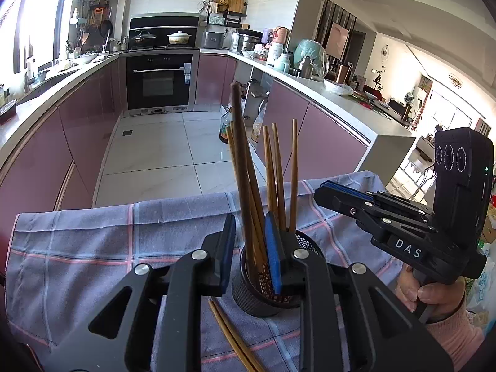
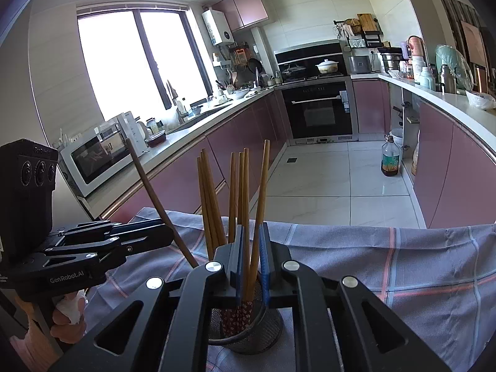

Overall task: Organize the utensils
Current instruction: 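Move both open tools back over the last two chopsticks on the cloth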

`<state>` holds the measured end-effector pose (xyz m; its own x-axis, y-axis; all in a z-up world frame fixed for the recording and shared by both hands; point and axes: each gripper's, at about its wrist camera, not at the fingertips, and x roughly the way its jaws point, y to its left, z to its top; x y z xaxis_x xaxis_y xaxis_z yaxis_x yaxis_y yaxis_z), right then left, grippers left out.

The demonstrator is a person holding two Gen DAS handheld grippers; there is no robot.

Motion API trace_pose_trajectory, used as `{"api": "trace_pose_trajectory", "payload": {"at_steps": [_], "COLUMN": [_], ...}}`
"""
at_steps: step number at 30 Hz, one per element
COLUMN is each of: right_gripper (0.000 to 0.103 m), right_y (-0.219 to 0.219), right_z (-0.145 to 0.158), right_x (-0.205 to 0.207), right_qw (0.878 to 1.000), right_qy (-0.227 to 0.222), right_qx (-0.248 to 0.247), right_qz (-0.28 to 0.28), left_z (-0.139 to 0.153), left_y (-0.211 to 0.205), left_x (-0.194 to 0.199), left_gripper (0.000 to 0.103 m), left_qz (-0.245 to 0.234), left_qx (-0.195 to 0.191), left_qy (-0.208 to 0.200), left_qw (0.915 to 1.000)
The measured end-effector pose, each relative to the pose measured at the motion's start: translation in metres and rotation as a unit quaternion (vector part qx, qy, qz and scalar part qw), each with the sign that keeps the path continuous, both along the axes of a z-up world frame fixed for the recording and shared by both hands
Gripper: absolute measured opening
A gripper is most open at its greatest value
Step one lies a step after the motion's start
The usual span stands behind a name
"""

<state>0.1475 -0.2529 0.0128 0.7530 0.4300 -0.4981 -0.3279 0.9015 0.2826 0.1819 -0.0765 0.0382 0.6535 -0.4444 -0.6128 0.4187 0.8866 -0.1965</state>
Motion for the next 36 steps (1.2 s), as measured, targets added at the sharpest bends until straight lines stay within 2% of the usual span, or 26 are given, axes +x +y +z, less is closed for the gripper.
{"api": "trace_pose_trajectory", "payload": {"at_steps": [4, 12, 16, 22, 28, 36], "right_gripper": [0.012, 0.023, 0.025, 0.03, 0.035, 0.035], "right_y": [0.0, 0.006, 0.014, 0.03, 0.047, 0.076], "right_z": [0.0, 0.005, 0.009, 0.008, -0.018, -0.075], "right_x": [-0.005, -0.028, -0.046, -0.07, -0.085, -0.084], "right_qw": [1.0, 1.0, 0.999, 0.997, 0.994, 0.985], "right_qy": [-0.001, -0.013, -0.026, -0.032, -0.002, 0.087], "right_qx": [0.002, -0.001, -0.007, -0.023, -0.039, -0.072], "right_qz": [0.004, 0.021, 0.037, 0.071, 0.099, 0.133], "left_z": [-0.003, -0.006, -0.007, -0.014, -0.034, -0.084], "left_y": [0.002, 0.014, 0.018, 0.03, 0.053, 0.077], "left_x": [-0.001, -0.021, -0.034, -0.056, -0.074, -0.09], "left_gripper": [0.023, 0.036, 0.047, 0.051, 0.053, 0.053], "left_qz": [0.006, 0.025, 0.036, 0.046, 0.063, 0.077], "left_qx": [0.002, 0.015, 0.025, 0.037, 0.04, 0.045], "left_qy": [-0.003, -0.032, -0.049, -0.056, -0.042, 0.011], "left_qw": [1.0, 0.9991, 0.9979, 0.9967, 0.9963, 0.996]}}
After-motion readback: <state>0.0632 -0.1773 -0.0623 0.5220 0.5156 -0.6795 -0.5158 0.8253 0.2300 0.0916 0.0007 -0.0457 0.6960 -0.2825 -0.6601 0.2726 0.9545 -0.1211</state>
